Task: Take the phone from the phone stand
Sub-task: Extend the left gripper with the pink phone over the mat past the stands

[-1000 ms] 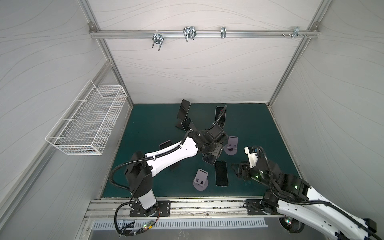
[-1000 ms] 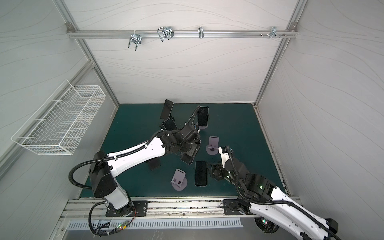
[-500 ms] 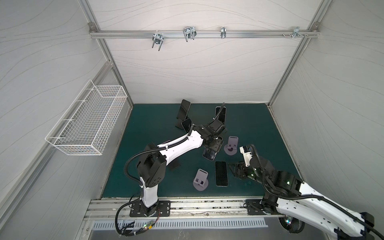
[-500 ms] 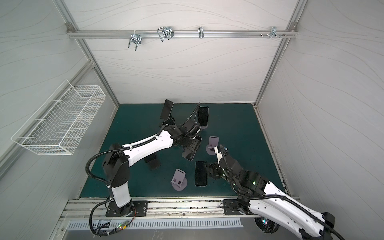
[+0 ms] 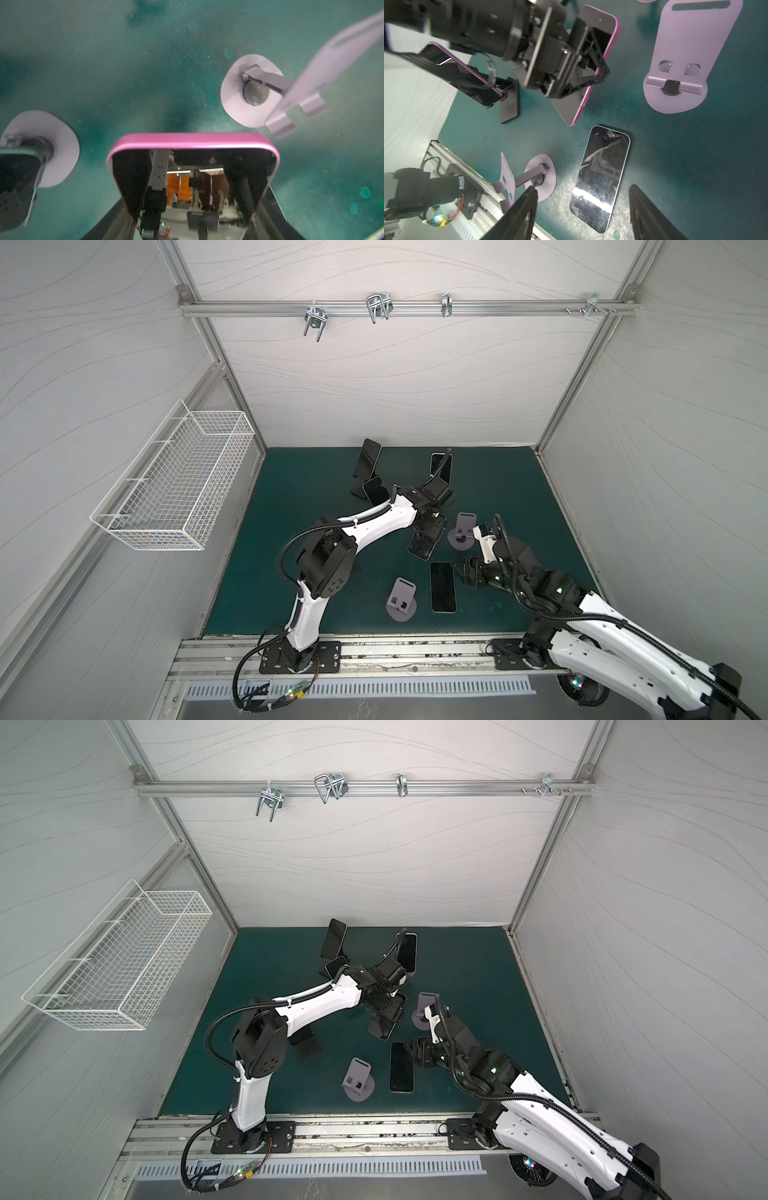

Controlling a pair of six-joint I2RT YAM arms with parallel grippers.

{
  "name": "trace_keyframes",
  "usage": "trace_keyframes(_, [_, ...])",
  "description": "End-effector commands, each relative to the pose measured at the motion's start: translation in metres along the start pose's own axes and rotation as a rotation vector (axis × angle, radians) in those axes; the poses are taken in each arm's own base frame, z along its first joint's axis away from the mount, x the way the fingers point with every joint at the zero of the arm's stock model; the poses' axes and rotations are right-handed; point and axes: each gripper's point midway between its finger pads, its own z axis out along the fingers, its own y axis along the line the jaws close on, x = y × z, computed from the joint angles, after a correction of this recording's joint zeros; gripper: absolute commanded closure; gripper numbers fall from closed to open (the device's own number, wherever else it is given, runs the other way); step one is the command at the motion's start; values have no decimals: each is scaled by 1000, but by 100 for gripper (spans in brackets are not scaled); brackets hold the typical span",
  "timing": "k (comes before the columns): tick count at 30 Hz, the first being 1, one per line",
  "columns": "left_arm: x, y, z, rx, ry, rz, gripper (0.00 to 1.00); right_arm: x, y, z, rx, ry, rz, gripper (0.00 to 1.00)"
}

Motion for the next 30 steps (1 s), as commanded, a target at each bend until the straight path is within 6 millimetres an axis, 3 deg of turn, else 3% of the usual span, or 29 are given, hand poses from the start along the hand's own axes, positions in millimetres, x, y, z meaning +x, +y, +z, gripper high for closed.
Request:
trace_keyframes(1, [-21, 3, -1, 7, -31, 9, 41, 0, 4, 5, -36, 10, -8, 30])
trace_keyframes(8, [-23, 7, 20, -4, 11, 16, 41, 3, 0, 13, -23, 35, -7, 28])
trace_keyframes(10, [-30, 7, 21, -9, 2, 15, 41, 3, -1, 15, -19, 36, -8, 28])
trace_keyframes(30, [-25, 14, 52, -14, 61, -14, 43, 6, -9, 30, -31, 73, 37, 28])
